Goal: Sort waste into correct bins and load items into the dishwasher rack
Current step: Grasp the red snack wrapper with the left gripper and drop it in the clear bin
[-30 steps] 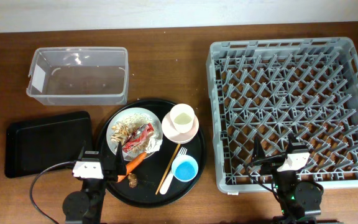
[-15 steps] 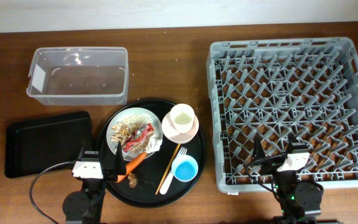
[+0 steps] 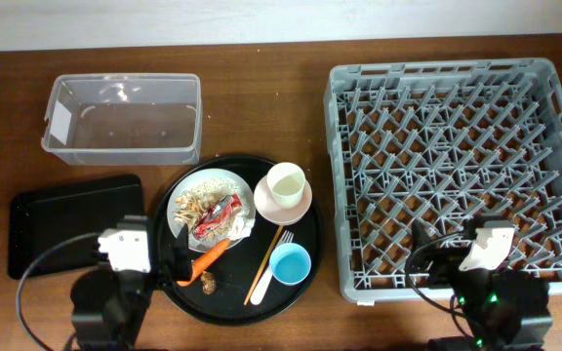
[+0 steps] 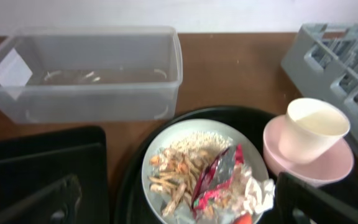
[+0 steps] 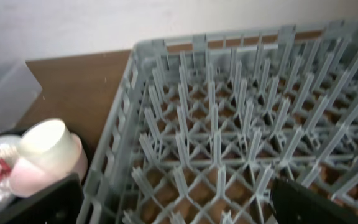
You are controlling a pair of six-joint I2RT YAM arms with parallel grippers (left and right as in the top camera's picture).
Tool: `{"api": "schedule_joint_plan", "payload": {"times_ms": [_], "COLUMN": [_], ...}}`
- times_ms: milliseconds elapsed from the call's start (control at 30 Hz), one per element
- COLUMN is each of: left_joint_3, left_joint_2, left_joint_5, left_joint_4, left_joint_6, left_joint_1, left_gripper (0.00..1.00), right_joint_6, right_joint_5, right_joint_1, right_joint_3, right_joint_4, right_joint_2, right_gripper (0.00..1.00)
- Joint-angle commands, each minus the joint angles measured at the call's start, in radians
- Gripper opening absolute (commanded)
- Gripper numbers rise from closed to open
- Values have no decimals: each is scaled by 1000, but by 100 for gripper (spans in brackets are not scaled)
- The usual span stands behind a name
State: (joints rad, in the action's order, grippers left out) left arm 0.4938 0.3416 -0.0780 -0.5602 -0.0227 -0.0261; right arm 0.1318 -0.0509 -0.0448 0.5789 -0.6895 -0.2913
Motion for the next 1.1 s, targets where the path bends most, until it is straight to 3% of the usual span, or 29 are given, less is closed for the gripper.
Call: {"api": "schedule_joint_plan", "payload": {"times_ms": [0,133,233,367,633,667,733,767,900,967,1067], "left_joint_3": [185,392,419,419,419,419,419,419,419,422,481], "left_joint_2": [208,488,665,887,1180,1202,1218,1218,1218,1218,1201], "left_joint_5": [-63,-92,-101,-249,-232,-230,-214,-214,-214,-214,-214], "left_joint_4": [-124,-294,-279,-279,-217,-198,-191,-187,-188,-188,-219], "left_joint_6": [-11,-10,-11,-11,-10,-10,-10,-10,-10,-10,-10], "left_joint_1": [-4,-4,-4,-4,-60,-68,-72,-72,-72,-72,-71], "left_gripper": [99,99,99,99,96,89,42,26,15,0,0], "right_joint_6": [8,8,7,8,8,7,7,7,7,7,7], "right_joint_5": [-39,-52,-102,-4,-3,-4,-3,-3,-3,-3,-4], "right_joint_1": [-7,-7,-7,-7,-7,-7,-7,-7,-7,-7,-7], "right_joint_3": [174,312,314,314,314,314,314,314,314,314,314], "right_joint_4": [-166,-310,-317,-329,-328,-328,-328,-325,-324,-324,-324], "right_joint_2": [-159,-385,-483,-550,-670,-682,-693,-692,-692,-692,-692], "right_gripper": [99,99,99,99,99,99,99,99,99,99,99]}}
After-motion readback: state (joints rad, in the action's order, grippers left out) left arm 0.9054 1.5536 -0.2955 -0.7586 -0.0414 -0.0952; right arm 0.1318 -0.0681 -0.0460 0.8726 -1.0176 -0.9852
